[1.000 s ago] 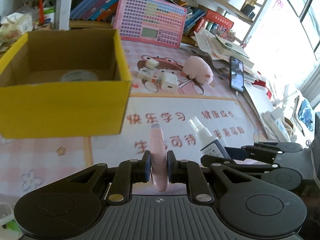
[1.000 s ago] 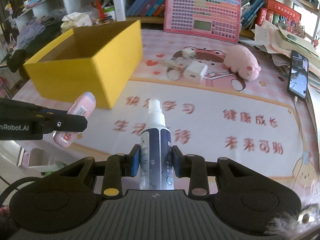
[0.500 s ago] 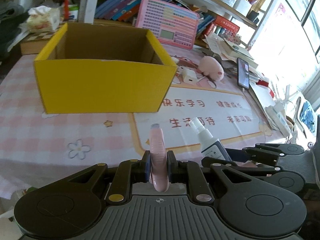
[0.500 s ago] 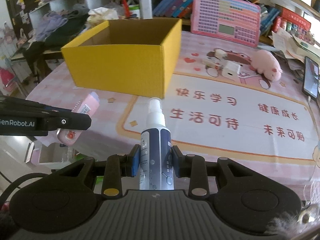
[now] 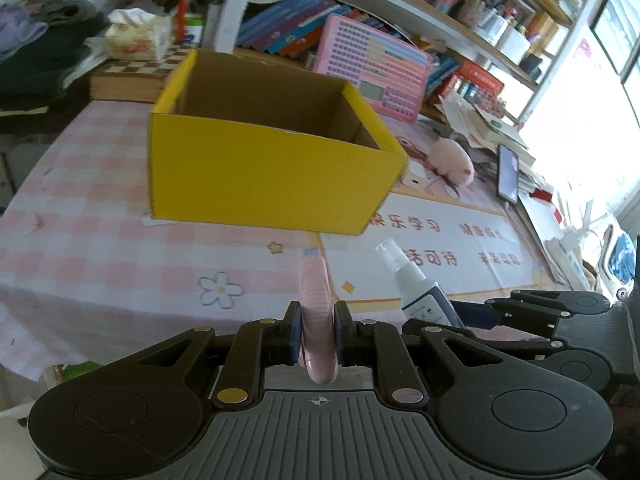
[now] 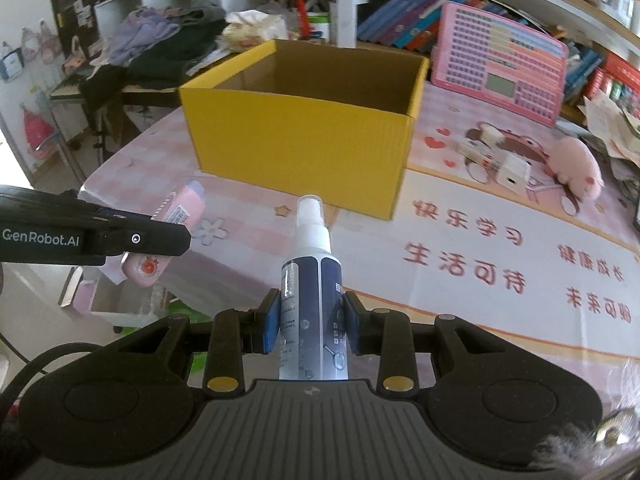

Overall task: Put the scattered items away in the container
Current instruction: 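Lift and carry the spray bottle and USB stick toward the yellow box, then lower the spray bottle and USB stick into the box with both grippers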

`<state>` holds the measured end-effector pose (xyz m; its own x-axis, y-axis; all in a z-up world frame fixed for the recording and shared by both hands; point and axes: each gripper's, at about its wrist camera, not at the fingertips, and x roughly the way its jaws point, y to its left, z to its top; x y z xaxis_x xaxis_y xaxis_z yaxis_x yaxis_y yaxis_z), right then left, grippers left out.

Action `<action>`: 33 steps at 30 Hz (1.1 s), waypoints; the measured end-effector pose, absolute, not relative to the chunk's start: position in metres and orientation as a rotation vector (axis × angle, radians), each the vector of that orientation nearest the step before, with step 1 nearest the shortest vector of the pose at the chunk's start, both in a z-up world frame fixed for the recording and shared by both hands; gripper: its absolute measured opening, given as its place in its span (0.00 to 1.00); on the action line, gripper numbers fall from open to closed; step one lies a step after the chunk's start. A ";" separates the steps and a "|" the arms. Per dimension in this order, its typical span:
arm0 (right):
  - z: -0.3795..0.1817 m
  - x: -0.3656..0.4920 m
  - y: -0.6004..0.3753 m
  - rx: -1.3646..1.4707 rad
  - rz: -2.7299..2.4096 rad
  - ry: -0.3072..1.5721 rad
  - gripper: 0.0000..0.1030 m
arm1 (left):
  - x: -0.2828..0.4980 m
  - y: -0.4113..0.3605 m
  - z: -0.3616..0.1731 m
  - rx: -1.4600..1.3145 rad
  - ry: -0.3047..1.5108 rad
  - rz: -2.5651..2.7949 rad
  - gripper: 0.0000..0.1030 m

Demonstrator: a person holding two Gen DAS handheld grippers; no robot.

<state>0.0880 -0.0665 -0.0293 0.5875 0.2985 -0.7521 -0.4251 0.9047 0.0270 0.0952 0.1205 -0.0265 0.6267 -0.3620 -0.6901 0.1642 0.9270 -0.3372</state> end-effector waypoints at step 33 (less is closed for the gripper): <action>0.047 0.268 -0.038 -0.247 0.625 0.594 0.30 | 0.238 0.134 0.039 -0.202 0.626 -0.158 0.15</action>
<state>0.2682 -0.0376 0.0465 0.6527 0.4759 -0.5895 -0.6131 0.7889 -0.0419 0.2380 0.1344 0.0392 0.7994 -0.2070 -0.5639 0.0856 0.9684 -0.2342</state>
